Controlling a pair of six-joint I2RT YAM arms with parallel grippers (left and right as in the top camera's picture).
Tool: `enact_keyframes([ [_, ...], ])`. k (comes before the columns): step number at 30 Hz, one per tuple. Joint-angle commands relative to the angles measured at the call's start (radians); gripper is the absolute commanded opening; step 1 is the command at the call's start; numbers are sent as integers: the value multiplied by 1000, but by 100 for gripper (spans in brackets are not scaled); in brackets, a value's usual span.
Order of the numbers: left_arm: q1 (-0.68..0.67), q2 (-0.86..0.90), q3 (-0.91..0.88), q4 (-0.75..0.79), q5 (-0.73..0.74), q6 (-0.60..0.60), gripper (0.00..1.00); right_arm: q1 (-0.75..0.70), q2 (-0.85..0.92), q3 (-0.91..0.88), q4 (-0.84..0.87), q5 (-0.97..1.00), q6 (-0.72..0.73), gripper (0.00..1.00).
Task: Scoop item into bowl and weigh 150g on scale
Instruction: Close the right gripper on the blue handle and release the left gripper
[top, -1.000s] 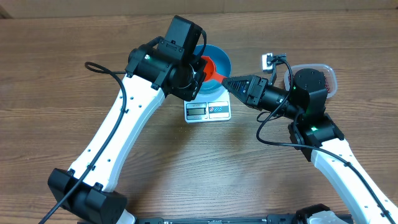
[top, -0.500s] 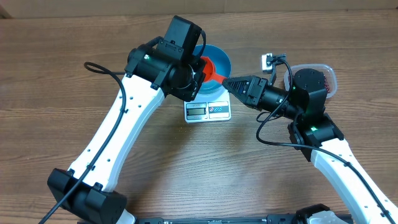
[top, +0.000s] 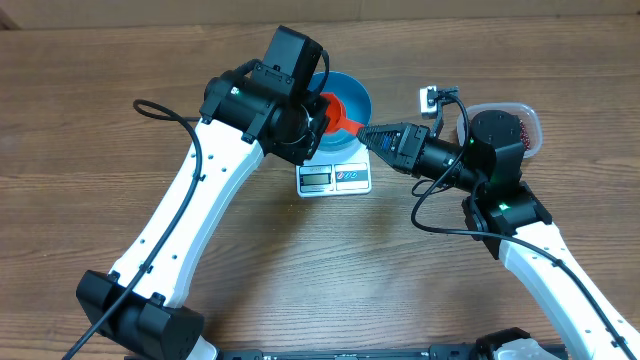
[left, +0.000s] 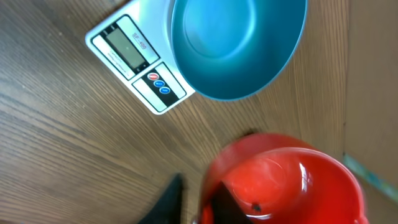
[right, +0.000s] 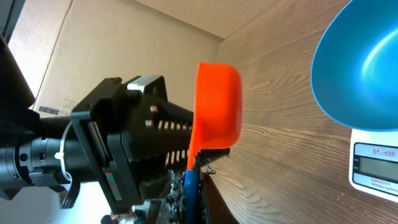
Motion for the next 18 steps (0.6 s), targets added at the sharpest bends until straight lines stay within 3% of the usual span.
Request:
enact_keyframes([
  [1,12,-2,14,-7,-38,-6,43,0,-6,22,7,7,-8,4],
  [6,12,-2,14,-10,-49,-6,100,0,-6,22,4,7,-30,4],
  [9,12,-2,15,-14,-48,14,100,-1,-6,22,3,10,-32,4],
  [18,48,-5,35,14,5,344,99,-55,-6,22,-110,47,-124,4],
])
